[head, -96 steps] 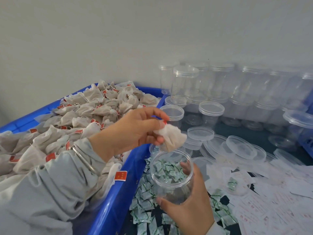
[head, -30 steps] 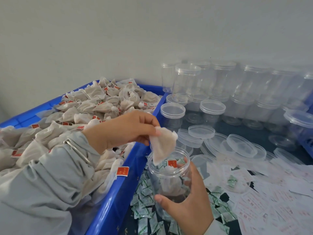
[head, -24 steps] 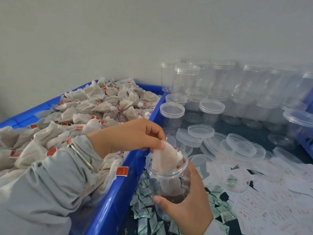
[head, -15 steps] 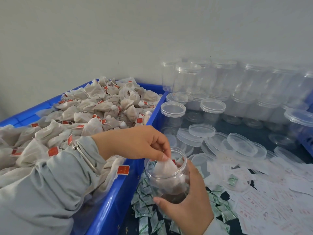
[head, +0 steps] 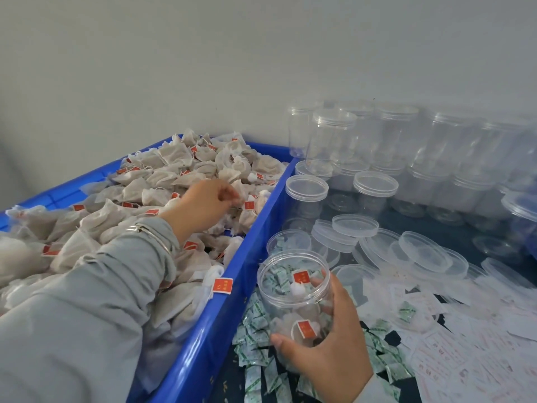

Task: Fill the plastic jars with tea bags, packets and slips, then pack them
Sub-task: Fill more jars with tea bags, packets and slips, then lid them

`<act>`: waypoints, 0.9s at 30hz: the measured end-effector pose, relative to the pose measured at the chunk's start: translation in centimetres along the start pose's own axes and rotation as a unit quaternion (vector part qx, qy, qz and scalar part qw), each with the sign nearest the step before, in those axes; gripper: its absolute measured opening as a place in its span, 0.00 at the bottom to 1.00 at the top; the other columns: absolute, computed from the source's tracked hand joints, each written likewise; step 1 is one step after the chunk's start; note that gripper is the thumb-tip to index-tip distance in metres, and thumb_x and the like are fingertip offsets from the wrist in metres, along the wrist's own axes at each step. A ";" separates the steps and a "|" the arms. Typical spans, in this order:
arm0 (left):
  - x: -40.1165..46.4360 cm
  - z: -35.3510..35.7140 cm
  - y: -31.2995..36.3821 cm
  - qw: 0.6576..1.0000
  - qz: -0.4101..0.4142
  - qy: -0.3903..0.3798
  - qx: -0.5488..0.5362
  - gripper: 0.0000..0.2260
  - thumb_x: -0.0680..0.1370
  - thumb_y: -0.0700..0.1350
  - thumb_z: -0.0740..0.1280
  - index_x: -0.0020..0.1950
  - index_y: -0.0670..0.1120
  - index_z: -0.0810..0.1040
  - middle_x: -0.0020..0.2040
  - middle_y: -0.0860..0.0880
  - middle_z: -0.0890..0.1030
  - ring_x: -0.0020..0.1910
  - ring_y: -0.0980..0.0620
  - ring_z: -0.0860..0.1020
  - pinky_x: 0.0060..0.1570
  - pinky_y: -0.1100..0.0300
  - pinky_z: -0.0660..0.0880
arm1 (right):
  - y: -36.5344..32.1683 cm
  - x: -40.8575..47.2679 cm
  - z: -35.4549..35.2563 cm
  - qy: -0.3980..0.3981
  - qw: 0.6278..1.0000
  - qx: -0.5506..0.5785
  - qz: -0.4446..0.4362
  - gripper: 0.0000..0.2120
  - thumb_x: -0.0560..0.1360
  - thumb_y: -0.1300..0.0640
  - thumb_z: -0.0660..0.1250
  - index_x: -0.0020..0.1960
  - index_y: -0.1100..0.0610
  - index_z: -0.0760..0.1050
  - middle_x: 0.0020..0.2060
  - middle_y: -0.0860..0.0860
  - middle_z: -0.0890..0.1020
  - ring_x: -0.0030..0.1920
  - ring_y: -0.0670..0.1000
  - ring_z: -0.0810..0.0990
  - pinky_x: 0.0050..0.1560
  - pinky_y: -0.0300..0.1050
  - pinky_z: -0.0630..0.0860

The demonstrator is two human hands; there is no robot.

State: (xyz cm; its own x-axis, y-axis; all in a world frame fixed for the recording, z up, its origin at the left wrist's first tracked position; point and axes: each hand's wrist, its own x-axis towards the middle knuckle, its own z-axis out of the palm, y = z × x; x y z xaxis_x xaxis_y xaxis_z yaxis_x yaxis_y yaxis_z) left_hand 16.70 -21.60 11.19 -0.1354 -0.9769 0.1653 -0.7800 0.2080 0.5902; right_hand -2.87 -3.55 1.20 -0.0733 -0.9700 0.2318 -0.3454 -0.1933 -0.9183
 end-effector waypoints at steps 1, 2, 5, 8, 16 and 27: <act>0.0 0.6 -0.4 0.999 0.001 -0.029 0.035 0.11 0.76 0.36 0.63 0.53 0.49 0.79 0.52 0.51 0.82 0.52 0.51 0.79 0.53 0.61 0.72 | 0.0 0.0 0.0 0.003 1.000 -0.001 -0.004 0.48 0.51 0.39 0.79 0.66 0.34 0.60 0.61 0.39 0.74 0.62 0.44 0.74 0.60 0.50 0.75; -0.1 1.2 -0.6 0.994 0.008 -0.071 0.079 0.14 0.76 0.35 0.61 0.58 0.48 0.78 0.55 0.50 0.81 0.55 0.51 0.78 0.54 0.61 0.71 | 0.0 0.0 0.0 0.006 1.000 -0.004 -0.006 0.48 0.51 0.39 0.78 0.66 0.33 0.60 0.61 0.38 0.74 0.62 0.43 0.74 0.60 0.49 0.75; -0.6 2.7 -0.6 0.956 0.047 -0.221 0.188 0.19 0.76 0.34 0.59 0.64 0.48 0.75 0.60 0.49 0.79 0.55 0.52 0.76 0.53 0.62 0.70 | 0.2 0.0 0.0 0.005 1.000 -0.014 -0.004 0.52 0.50 0.36 0.77 0.69 0.37 0.58 0.61 0.37 0.72 0.63 0.41 0.72 0.62 0.48 0.73; -0.7 2.6 -0.5 0.932 0.062 -0.277 0.224 0.20 0.76 0.36 0.59 0.66 0.51 0.73 0.60 0.49 0.79 0.54 0.51 0.77 0.52 0.59 0.71 | 0.4 0.0 0.0 0.004 1.000 -0.016 0.005 0.54 0.49 0.34 0.77 0.70 0.37 0.57 0.62 0.36 0.71 0.63 0.40 0.72 0.63 0.48 0.73; -0.6 1.9 -0.8 0.923 0.038 -0.267 0.273 0.06 0.76 0.43 0.63 0.49 0.47 0.79 0.42 0.51 0.78 0.41 0.52 0.73 0.38 0.64 0.67 | 0.5 0.0 0.1 0.004 1.000 -0.013 0.000 0.52 0.49 0.35 0.78 0.69 0.36 0.58 0.61 0.35 0.71 0.63 0.41 0.72 0.62 0.47 0.74; 0.2 -1.0 0.2 0.986 -0.050 0.004 -0.161 0.09 0.80 0.44 0.62 0.40 0.43 0.74 0.36 0.49 0.81 0.35 0.54 0.81 0.31 0.63 0.75 | 0.3 -0.1 -0.1 0.004 1.000 -0.001 0.005 0.50 0.51 0.40 0.79 0.69 0.40 0.61 0.61 0.40 0.75 0.61 0.44 0.75 0.61 0.49 0.75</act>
State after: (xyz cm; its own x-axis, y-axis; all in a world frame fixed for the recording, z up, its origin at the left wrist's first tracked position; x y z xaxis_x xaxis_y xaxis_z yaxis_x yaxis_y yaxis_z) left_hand 17.14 -21.73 12.15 -0.0617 -0.9932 0.0992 -0.5541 0.1168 0.8242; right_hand -3.00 -3.46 0.95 -0.0850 -0.9706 0.2252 -0.3469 -0.1831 -0.9199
